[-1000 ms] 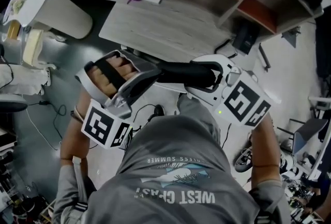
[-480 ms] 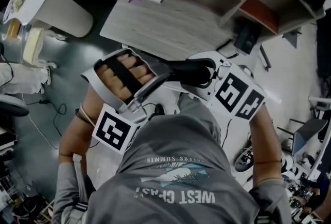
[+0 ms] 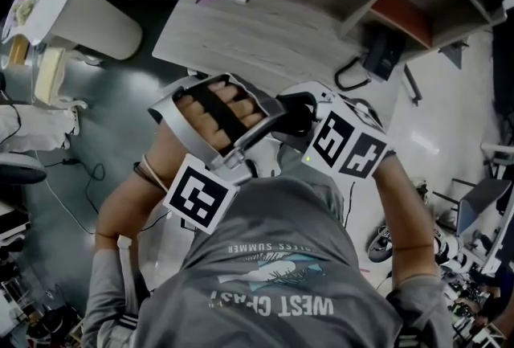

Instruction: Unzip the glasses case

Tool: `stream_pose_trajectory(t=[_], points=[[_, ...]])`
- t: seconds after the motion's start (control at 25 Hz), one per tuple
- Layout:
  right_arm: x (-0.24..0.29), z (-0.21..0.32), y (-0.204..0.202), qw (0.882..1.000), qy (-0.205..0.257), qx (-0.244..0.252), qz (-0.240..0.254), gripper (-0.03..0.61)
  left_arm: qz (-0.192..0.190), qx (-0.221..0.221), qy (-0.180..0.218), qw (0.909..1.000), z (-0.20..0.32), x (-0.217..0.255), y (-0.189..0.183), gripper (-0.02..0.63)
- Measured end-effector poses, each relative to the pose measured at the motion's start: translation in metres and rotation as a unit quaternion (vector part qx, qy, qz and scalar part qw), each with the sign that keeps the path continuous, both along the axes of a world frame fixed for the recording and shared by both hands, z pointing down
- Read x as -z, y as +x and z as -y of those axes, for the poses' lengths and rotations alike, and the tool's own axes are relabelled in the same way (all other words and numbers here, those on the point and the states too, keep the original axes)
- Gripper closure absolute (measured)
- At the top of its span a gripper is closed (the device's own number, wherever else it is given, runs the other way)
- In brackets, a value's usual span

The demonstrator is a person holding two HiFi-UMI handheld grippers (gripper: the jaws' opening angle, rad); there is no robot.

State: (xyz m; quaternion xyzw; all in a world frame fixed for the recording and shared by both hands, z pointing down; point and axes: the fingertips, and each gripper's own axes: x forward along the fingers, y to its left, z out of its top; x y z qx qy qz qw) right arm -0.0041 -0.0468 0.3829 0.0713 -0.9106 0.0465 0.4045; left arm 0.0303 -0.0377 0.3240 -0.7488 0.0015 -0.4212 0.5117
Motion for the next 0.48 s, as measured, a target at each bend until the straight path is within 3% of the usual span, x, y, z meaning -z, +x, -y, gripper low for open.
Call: stream_pose_trajectory(t=[0.32,0.48], points=[[-0.023,0.023,0.009,0.999,-0.004,-0.037,0.023,0.334,-0.07,0.039,-0.078,0.9937,0.028,-0.019,0.007,0.603],[-0.039,0.038,0.011,0.998,-0.011,-0.051,0.042,0.333,-0.109,0.065,-0.147,0.981,0.043,-0.032,0.007,0.594]])
